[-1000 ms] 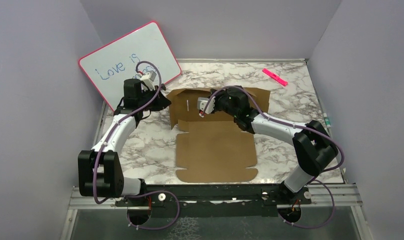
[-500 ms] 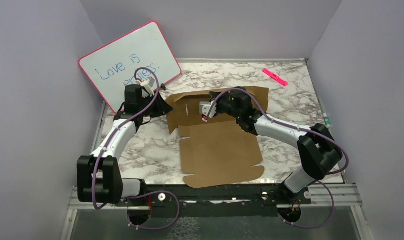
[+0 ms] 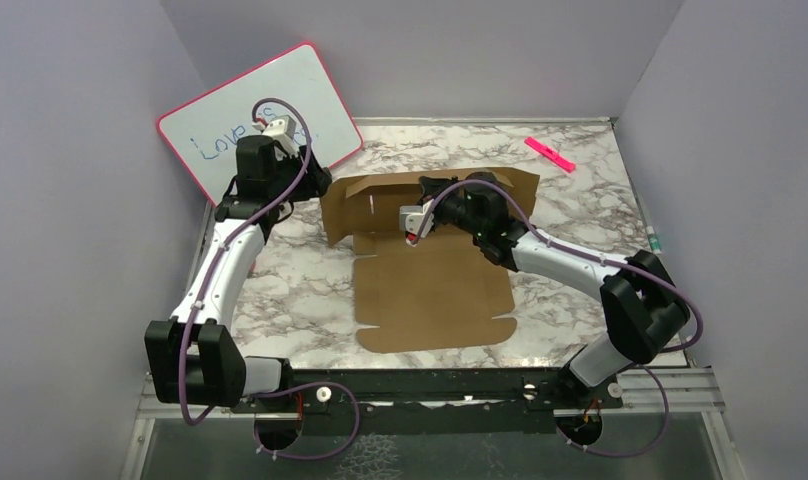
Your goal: Fold the paper box
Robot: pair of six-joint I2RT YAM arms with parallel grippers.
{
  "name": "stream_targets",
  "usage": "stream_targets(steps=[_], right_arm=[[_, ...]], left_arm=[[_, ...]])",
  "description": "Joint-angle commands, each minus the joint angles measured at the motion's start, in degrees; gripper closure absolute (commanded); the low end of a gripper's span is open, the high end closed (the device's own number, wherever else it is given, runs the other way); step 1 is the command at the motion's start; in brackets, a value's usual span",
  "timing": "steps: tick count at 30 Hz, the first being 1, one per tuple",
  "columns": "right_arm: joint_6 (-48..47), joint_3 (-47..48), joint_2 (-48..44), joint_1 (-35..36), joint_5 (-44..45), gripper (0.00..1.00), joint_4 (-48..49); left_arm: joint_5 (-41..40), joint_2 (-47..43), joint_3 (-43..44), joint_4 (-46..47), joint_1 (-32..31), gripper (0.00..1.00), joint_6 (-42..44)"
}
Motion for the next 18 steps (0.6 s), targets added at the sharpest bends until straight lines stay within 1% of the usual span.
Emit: stream_targets(steps=[1, 4, 6, 11, 14, 18], right_arm=[[-2.05, 0.03, -2.57, 0.39, 0.06, 0.99, 1.88], [-2.08, -0.39, -2.61, 0.37, 0.27, 0.99, 2.19], [-2.06, -0.67, -2.61, 0.39, 0.32, 0.99, 2.58], [-2.03, -0.97, -2.53, 0.4, 0.25, 0.99, 3.4], [-1.99, -0.94, -2.47, 0.65, 0.43, 0.99, 3.74], [-2.42, -1.07, -2.81, 0.92, 0.68, 0.99, 3.95]], left_arm=[[1.25, -0.73, 2.84, -0.81, -0.23, 0.48, -1.05], [6.31, -0.32, 2.49, 1.49, -0.53, 0.56, -4.76], [7.3, -0.44, 1.86, 2.86, -1.2, 0.6, -6.58], [7.08, 0.61, 0.65, 5.1, -3.54, 0.62, -8.72], [6.19, 2.46, 0.13, 5.95, -6.14, 0.64, -9.31], [3.77, 3.88, -3.48, 8.32, -8.36, 0.67, -12.23]])
